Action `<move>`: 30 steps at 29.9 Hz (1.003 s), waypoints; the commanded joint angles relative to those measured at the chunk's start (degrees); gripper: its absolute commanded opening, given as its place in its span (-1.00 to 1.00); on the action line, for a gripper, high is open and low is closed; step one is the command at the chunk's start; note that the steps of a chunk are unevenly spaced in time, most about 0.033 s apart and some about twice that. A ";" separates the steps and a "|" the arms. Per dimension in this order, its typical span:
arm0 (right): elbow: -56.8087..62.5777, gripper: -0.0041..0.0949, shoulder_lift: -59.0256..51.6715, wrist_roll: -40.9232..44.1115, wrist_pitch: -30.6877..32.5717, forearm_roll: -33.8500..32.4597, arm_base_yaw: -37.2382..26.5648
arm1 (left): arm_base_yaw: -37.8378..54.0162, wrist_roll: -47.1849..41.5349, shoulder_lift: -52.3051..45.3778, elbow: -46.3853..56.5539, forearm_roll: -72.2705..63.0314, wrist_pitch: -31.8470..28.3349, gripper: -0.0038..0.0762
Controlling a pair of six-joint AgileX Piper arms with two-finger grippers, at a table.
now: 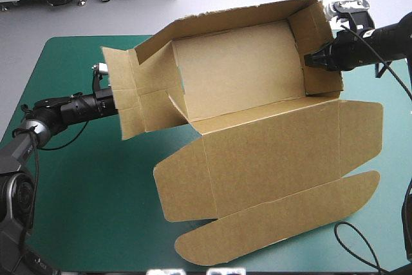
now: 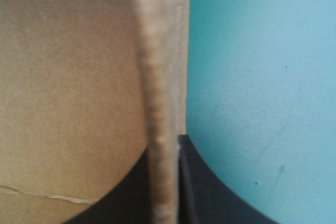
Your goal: Fold the box
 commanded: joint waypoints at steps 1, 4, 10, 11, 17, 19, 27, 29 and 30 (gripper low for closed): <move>-1.85 -0.95 -2.26 0.55 0.05 0.24 -0.34 | -1.57 -1.72 -4.08 -1.33 -4.41 7.39 -0.89; -1.85 -0.95 -1.99 1.24 0.05 -1.44 -0.34 | -2.28 -1.72 -5.68 -1.33 -4.41 7.39 -0.89; -1.85 -0.95 -2.01 1.47 -0.88 -1.86 -0.34 | -3.93 -2.61 -10.03 -1.33 -4.30 7.39 -0.89; -1.85 -0.95 -2.01 1.47 -0.99 -2.09 -0.34 | -4.31 -3.00 -10.59 -1.33 -4.30 7.39 -0.89; -1.85 -0.95 -2.01 2.97 -1.48 -4.74 -0.34 | -6.27 -3.32 -14.47 -1.33 -3.90 7.39 -0.89; -1.85 -0.95 -2.01 3.29 -1.85 -5.52 -0.34 | -6.30 -3.48 -15.37 -1.33 -3.90 7.39 -0.89; -1.85 -0.95 -2.01 4.16 -4.01 -4.14 -0.21 | -7.14 -3.58 -17.87 -1.33 -3.93 7.39 -0.88; -1.85 -0.95 -2.01 3.92 -4.12 -4.14 -0.08 | -8.47 -3.58 -17.87 -1.33 -3.93 7.39 -0.87; -1.85 -0.95 -2.01 3.92 -4.20 -4.25 -0.01 | -9.18 -3.47 -17.87 -1.33 -3.93 7.39 -0.85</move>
